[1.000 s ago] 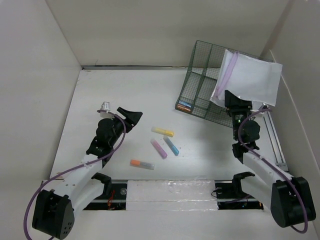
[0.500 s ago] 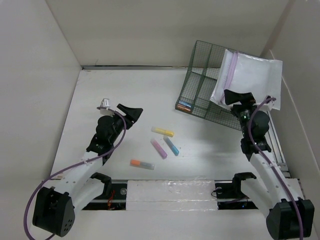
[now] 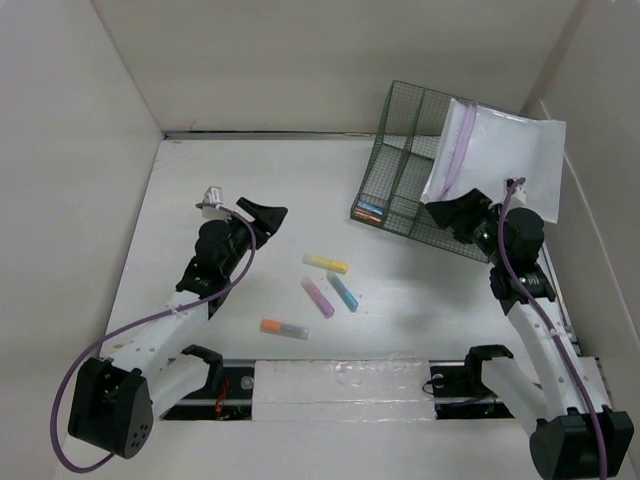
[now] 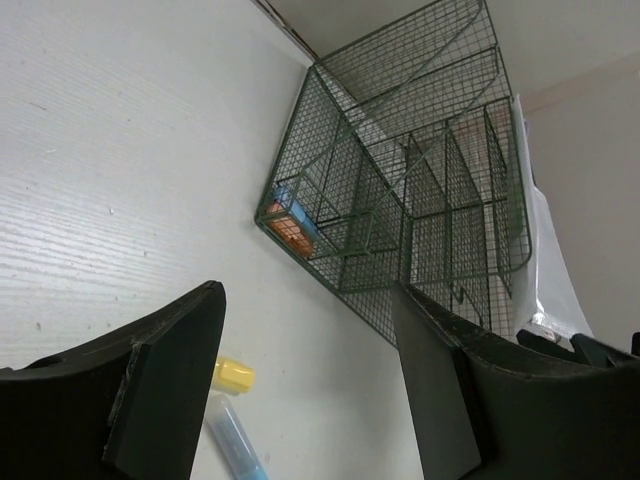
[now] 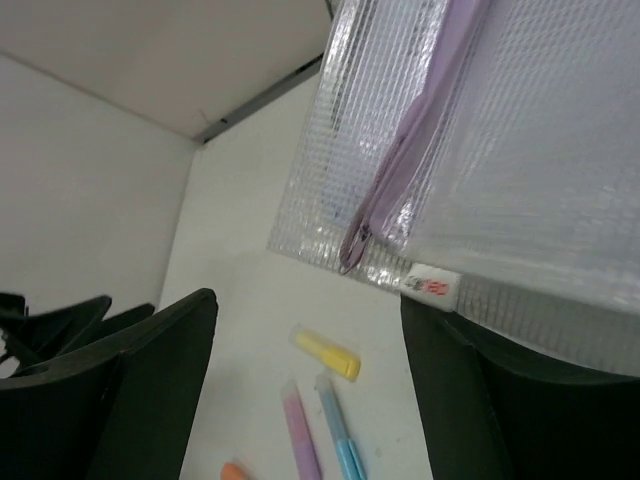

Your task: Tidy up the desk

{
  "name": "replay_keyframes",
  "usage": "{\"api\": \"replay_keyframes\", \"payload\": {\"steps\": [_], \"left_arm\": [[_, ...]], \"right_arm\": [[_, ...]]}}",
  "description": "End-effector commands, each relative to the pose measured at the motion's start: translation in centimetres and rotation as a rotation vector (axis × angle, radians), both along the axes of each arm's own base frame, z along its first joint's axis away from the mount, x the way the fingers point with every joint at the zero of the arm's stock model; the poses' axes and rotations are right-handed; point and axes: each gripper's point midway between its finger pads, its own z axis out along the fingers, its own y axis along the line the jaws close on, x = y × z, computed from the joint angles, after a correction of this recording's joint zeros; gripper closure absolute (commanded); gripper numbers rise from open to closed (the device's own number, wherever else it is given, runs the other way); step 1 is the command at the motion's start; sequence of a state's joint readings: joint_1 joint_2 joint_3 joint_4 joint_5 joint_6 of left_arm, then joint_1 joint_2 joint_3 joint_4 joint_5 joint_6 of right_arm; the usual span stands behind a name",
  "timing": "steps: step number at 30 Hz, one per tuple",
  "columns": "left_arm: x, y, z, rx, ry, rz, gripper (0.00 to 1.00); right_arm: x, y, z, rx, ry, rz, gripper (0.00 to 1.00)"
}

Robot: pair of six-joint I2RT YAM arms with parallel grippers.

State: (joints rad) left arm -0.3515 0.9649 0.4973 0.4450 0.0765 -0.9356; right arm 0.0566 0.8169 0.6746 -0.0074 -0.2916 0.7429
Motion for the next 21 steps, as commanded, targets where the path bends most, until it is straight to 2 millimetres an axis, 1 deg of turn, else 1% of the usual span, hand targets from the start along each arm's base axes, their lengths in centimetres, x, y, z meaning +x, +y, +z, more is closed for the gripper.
{"api": "replay_keyframes", "payload": {"steps": [1, 3, 4, 5, 6, 7, 8, 9, 10, 11, 12, 13, 14, 15, 16, 17, 18, 19, 20, 21], "left_arm": [[0.7, -0.1, 1.7, 0.014, -0.048, 0.005, 0.37], [0.9, 0.0, 1.8, 0.018, -0.050, 0.009, 0.37], [1.0, -0.1, 1.8, 0.016, -0.049, 0.009, 0.37], [1.1, -0.1, 2.2, 0.014, -0.056, 0.009, 0.37], [1.1, -0.2, 2.3, 0.012, -0.059, 0.007, 0.37], [1.2, -0.2, 2.5, 0.012, -0.064, 0.006, 0.37], [1.2, -0.2, 3.0, 0.008, -0.074, 0.005, 0.37], [1.2, -0.3, 3.0, 0.016, -0.076, -0.004, 0.38], [1.1, -0.6, 2.7, 0.024, -0.064, -0.009, 0.38], [1.1, -0.8, 2.8, 0.038, -0.065, -0.013, 0.39], [1.2, -0.8, 2.7, 0.059, -0.063, 0.008, 0.39], [0.6, -2.1, 1.5, 0.118, -0.033, -0.017, 0.40], [0.5, -3.0, 2.2, 0.143, -0.044, -0.025, 0.40], [0.6, -3.2, 1.8, 0.189, -0.033, 0.013, 0.39], [-0.5, -5.3, 0.5, 0.251, -0.004, -0.035, 0.39], [-0.6, -6.2, 1.3, 0.269, -0.018, -0.037, 0.39], [-0.7, -6.5, 1.2, 0.301, -0.020, -0.011, 0.39], [-1.1, -7.2, 0.5, 0.339, -0.002, -0.024, 0.40], [-1.9, -8.7, 1.0, 0.355, -0.019, -0.060, 0.41], [-2.2, -9.2, 0.8, 0.369, -0.017, -0.072, 0.44]], "right_arm": [[-2.0, 2.0, -0.6, -0.040, 0.035, 0.151, 0.22], [-2.5, 2.4, -1.4, -0.060, 0.061, 0.196, 0.25], [-2.8, 2.8, -1.4, -0.069, 0.058, 0.218, 0.27], [-2.8, 2.8, -1.1, -0.087, 0.045, 0.228, 0.30], [-3.2, 3.3, -0.8, -0.089, 0.035, 0.252, 0.35], [-3.6, 3.8, -0.3, -0.093, 0.019, 0.279, 0.42], [-3.8, 4.3, 0.7, -0.101, -0.006, 0.298, 0.46], [-4.4, 5.2, 1.0, -0.114, -0.015, 0.336, 0.53], [-4.6, 5.9, 1.6, -0.126, -0.034, 0.363, 0.67], [-4.6, 6.5, 1.6, -0.158, -0.042, 0.387, 0.72], [-4.5, 6.9, 2.2, -0.183, -0.053, 0.386, 0.77], [-5.2, 8.5, 2.2, -0.209, -0.069, 0.440, 0.87], [-4.8, 9.4, 1.2, -0.253, -0.057, 0.466, 0.90], [-4.3, 9.5, 0.9, -0.291, -0.043, 0.443, 0.93], [-4.1, 10.0, 0.3, -0.319, -0.033, 0.446, 1.00], [-3.9, 10.8, -0.7, -0.363, -0.019, 0.450, 1.00], [-4.0, 10.9, -1.2, -0.380, 0.002, 0.450, 1.00], [-4.0, 11.1, -0.8, -0.386, -0.015, 0.444, 1.00], [-4.2, 11.4, -0.6, -0.401, -0.041, 0.447, 1.00], [-4.4, 11.5, 0.8, -0.389, -0.104, 0.434, 1.00]]}}
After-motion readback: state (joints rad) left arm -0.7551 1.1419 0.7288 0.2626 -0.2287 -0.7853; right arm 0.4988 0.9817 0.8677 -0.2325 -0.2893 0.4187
